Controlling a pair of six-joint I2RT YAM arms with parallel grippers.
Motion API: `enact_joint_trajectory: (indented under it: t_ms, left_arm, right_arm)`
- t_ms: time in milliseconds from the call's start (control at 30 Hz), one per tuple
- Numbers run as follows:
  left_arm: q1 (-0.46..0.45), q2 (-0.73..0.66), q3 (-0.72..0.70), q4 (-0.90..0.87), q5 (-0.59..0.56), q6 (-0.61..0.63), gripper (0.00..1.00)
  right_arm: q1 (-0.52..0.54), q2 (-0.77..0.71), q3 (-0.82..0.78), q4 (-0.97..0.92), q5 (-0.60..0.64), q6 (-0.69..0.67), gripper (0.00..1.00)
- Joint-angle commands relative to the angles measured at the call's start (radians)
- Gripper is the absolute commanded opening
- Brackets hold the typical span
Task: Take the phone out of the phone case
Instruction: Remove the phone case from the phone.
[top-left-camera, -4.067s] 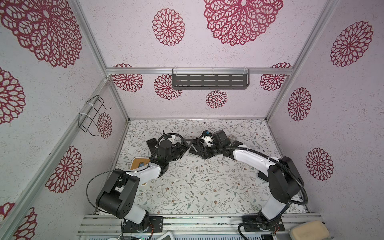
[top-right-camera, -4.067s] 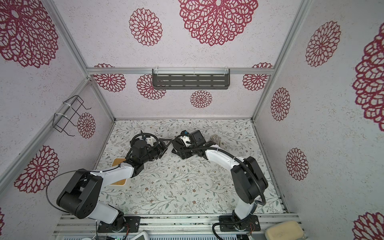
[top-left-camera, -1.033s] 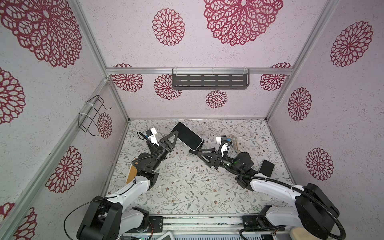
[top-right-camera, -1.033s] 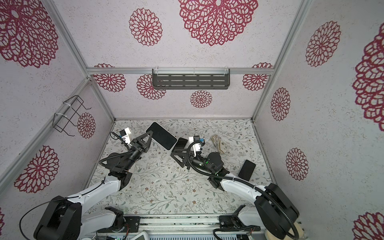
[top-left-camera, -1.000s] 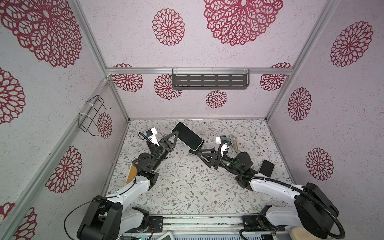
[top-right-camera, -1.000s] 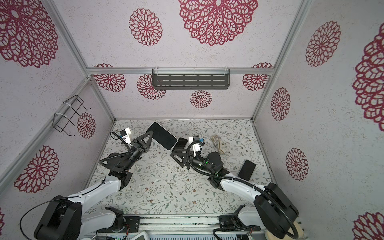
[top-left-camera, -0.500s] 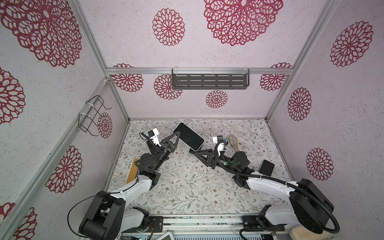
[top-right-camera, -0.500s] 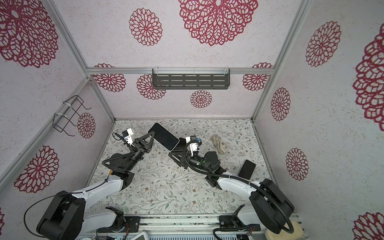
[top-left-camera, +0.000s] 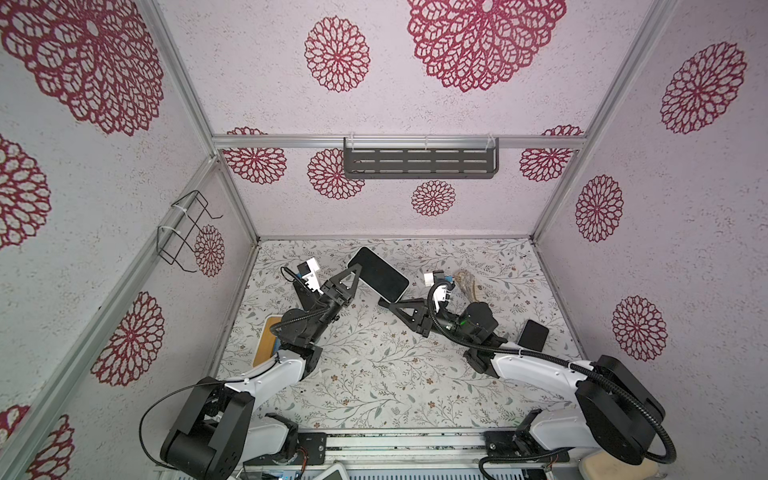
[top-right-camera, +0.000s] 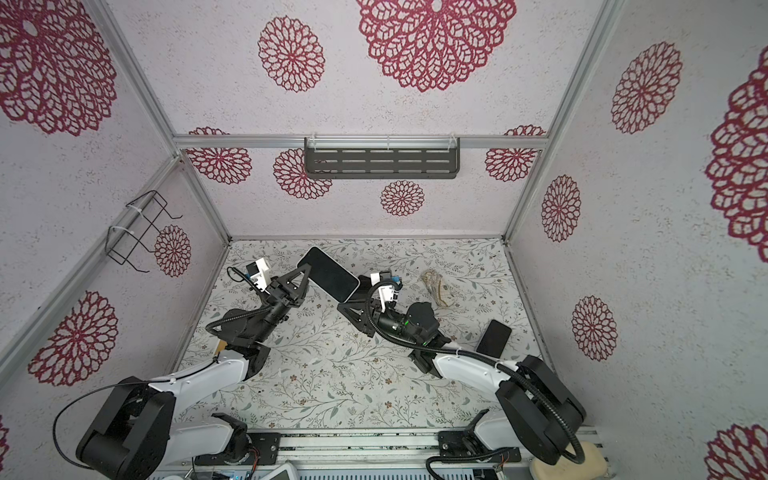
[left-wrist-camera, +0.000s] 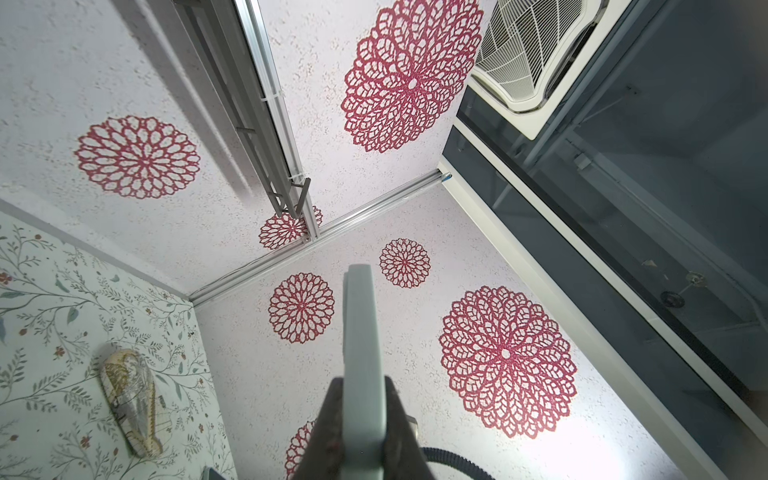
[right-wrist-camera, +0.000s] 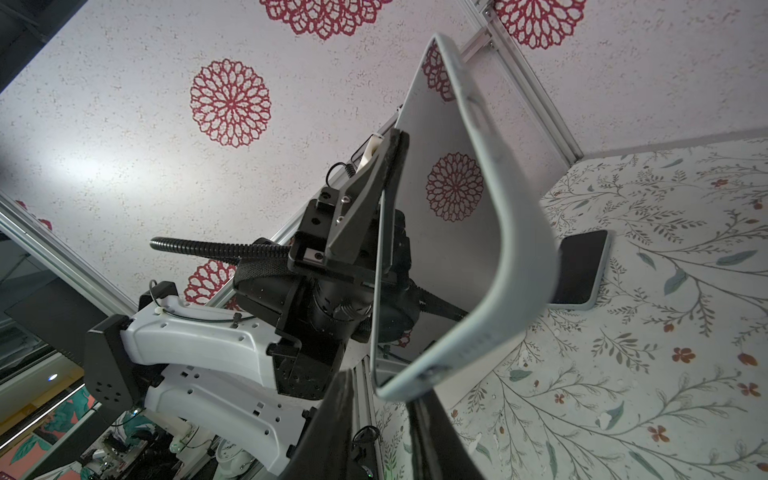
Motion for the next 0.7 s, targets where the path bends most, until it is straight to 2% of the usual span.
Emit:
enact_joint_trajectory:
  t_ms: [0, 133, 400, 433, 533, 567, 667]
  left_arm:
    - [-0.013, 0.006, 0.002, 0.082, -0.008, -0.010, 0.00]
    - [-0.018, 0.011, -0.001, 0.089, -0.005, -0.008, 0.00]
    - [-0.025, 0.018, -0.009, 0.109, 0.006, -0.009, 0.00]
    - [-0.024, 0.017, -0.009, 0.110, 0.006, -0.009, 0.00]
    - [-0.024, 0.015, -0.016, 0.110, -0.003, -0.007, 0.00]
    - [-0.024, 0.015, -0.016, 0.112, -0.004, -0.007, 0.00]
    - [-0.023, 0.019, -0.017, 0.121, -0.002, -0.008, 0.00]
  right_arm:
    - [0.007, -0.004, 0.044, 0.059, -0.006, -0.001, 0.20]
    - [0.006, -0.004, 0.046, 0.061, -0.008, -0.004, 0.13]
    - [0.005, -0.010, 0.048, 0.052, -0.010, -0.020, 0.06]
    - [0.005, -0.012, 0.047, 0.054, -0.013, -0.021, 0.07]
    - [0.005, -0.018, 0.026, 0.100, -0.023, -0.001, 0.32]
    - [0.005, -0.022, 0.018, 0.110, -0.017, 0.001, 0.36]
    - [0.004, -0.029, 0.010, 0.084, 0.002, -0.005, 0.36]
